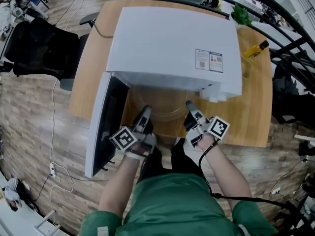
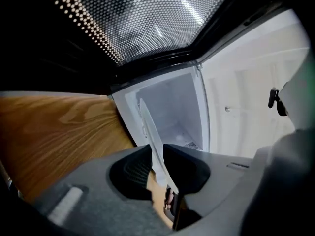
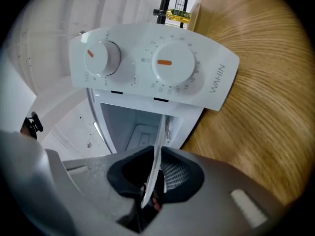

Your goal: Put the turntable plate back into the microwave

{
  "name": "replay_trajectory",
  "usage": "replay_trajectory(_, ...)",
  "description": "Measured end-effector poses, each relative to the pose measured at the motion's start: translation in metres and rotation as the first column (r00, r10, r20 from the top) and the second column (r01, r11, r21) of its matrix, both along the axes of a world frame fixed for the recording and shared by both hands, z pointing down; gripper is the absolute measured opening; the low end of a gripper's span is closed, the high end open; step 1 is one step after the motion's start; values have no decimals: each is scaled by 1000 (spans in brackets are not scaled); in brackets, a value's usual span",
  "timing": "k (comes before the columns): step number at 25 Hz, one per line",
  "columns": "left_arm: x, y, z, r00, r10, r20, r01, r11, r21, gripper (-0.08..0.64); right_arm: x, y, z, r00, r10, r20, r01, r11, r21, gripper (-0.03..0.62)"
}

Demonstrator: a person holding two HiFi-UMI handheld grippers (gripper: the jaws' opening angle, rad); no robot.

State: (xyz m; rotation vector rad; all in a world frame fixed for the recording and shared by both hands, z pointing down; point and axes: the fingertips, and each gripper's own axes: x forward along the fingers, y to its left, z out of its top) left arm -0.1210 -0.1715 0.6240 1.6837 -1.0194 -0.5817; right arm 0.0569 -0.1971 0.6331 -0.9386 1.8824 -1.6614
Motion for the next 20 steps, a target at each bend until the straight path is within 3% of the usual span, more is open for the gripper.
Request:
replay_trajectory(16, -5, -40, 24, 999, 3, 44, -2, 1000, -25, 80, -5, -34, 26, 998, 4, -55, -6, 1000, -24, 48)
replay_trajectory(20, -11, -51, 30, 997, -66, 32, 68, 995, -80, 75, -10, -41, 29, 995, 0, -100, -2, 1000, -20, 48)
